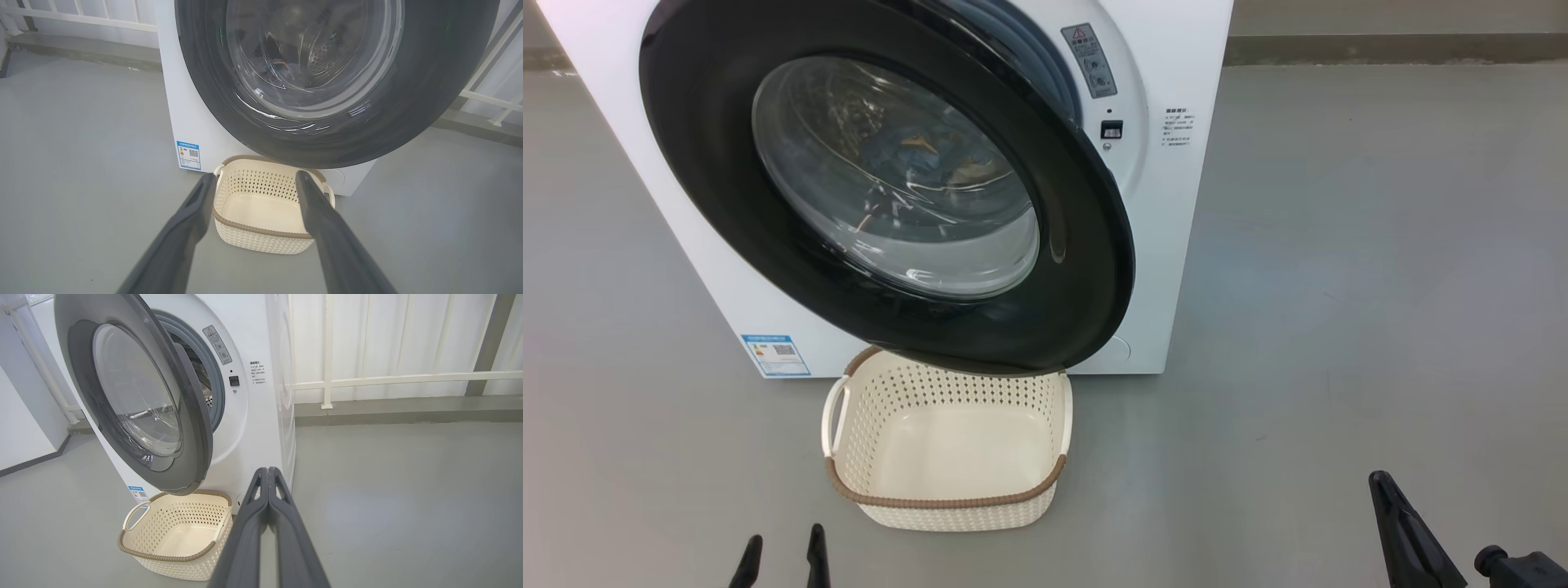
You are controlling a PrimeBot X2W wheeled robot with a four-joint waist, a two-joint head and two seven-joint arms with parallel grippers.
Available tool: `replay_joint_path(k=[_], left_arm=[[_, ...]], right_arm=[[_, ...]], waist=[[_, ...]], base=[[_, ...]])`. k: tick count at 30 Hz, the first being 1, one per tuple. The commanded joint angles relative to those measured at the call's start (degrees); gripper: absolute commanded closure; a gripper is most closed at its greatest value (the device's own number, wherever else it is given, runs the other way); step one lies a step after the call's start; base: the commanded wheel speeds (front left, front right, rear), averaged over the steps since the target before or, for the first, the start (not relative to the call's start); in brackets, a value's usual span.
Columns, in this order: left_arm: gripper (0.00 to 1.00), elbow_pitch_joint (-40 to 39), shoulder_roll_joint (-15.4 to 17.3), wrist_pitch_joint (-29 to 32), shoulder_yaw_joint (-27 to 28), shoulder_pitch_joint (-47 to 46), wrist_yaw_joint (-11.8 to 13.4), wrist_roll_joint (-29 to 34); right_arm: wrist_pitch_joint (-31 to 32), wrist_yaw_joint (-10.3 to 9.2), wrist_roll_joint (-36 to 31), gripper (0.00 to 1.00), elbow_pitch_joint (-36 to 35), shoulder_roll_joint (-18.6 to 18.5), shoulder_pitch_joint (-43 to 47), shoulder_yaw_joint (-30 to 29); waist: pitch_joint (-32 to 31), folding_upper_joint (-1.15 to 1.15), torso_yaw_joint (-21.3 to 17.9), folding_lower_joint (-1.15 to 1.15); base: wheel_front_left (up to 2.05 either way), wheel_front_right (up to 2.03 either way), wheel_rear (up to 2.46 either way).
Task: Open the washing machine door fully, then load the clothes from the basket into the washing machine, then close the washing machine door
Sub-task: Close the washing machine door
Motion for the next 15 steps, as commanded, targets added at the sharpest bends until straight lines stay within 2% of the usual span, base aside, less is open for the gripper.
replay_joint_path(k=[1, 8, 15], left_arm=[[0.00, -0.90, 0.05, -0.38, 2.12, -1.09, -0.24, 0.81], [0.00, -0.82, -1.03, -0.38, 2.27, -0.87, -0.63, 1.72], [0.00, -0.84, -2.15, -0.38, 2.25, -1.36, -1.06, 2.15]], right_arm=[[-0.28, 0.17, -0.22, 1.00, -1.17, -0.63, -1.92, 1.05], [-0.28, 0.17, 1.18, 1.00, -2.05, -0.65, -5.88, 1.23], [-0.28, 0.17, 1.56, 1.00, -4.19, -0.24, -14.68, 4.37]], waist=[[0.12, 0.00, 0.08, 0.00], [0.55, 0.00, 0.36, 0.00], [1.56, 0.00, 1.51, 0.00]], base=[[0.00, 0.00, 0.00], [0.00, 0.00, 0.00], [0.00, 0.00, 0.00]])
